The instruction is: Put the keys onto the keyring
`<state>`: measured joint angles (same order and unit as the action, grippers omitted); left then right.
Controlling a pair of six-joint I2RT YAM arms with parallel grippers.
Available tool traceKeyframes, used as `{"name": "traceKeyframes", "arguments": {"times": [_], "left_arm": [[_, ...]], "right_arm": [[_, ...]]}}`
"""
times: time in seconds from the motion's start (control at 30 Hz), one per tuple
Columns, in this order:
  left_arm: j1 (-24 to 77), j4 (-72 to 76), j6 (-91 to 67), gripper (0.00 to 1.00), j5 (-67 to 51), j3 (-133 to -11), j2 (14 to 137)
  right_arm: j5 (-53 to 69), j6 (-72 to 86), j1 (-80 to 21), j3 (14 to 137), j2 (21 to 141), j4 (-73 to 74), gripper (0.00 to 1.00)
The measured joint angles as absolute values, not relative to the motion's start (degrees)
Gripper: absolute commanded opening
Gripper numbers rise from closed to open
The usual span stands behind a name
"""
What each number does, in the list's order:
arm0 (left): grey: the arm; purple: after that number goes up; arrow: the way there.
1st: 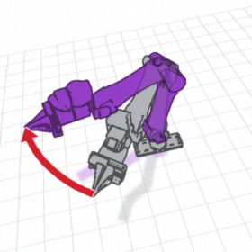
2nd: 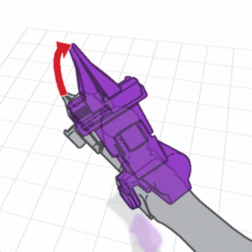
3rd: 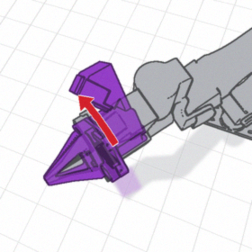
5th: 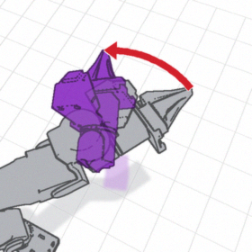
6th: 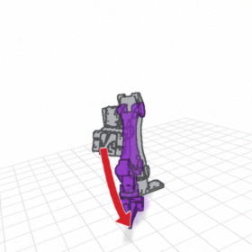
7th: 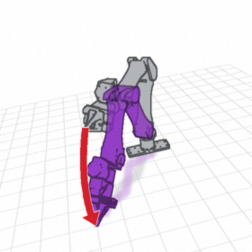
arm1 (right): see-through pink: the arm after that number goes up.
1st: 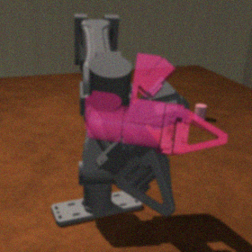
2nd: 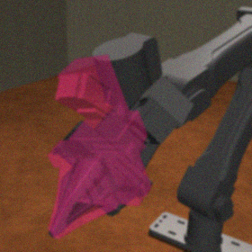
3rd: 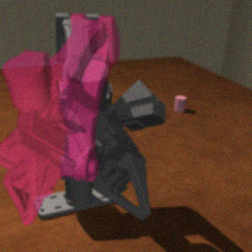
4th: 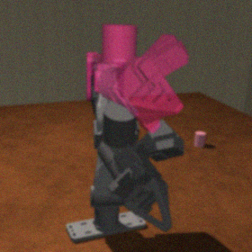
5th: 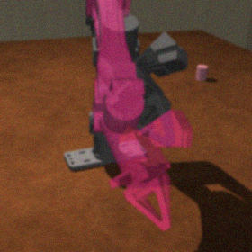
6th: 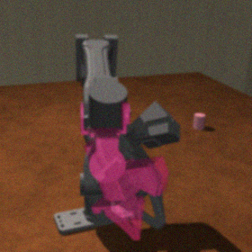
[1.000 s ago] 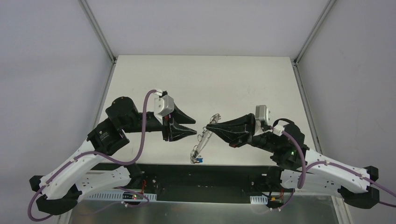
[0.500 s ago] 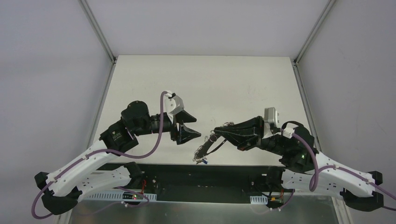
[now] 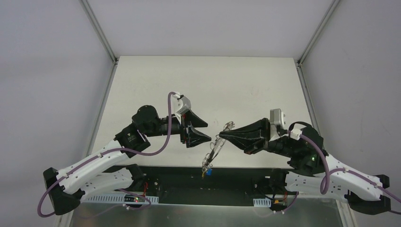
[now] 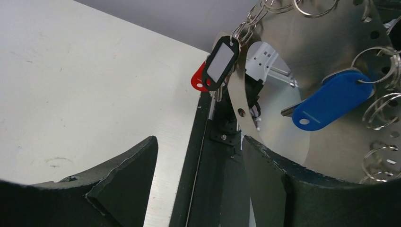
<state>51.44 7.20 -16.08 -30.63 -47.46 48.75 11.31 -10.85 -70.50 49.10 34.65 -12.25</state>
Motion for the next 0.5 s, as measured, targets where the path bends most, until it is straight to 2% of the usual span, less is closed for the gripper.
{"name": "traceKeyframes", "arguments": {"times": [0.27, 0.5], "left_arm": [[51.4, 20.6, -24.6, 0.67, -34.8, -42.9, 49.8], [51.4, 38.9, -35.7, 0.66, -38.1, -39.9, 54.3]], "right_arm": [[14.8, -10.3, -70.5, 52.6, 35.1, -10.6, 0.00], [19.6, -10.3, -70.5, 57.8, 38.0, -10.0, 0.00]]}}
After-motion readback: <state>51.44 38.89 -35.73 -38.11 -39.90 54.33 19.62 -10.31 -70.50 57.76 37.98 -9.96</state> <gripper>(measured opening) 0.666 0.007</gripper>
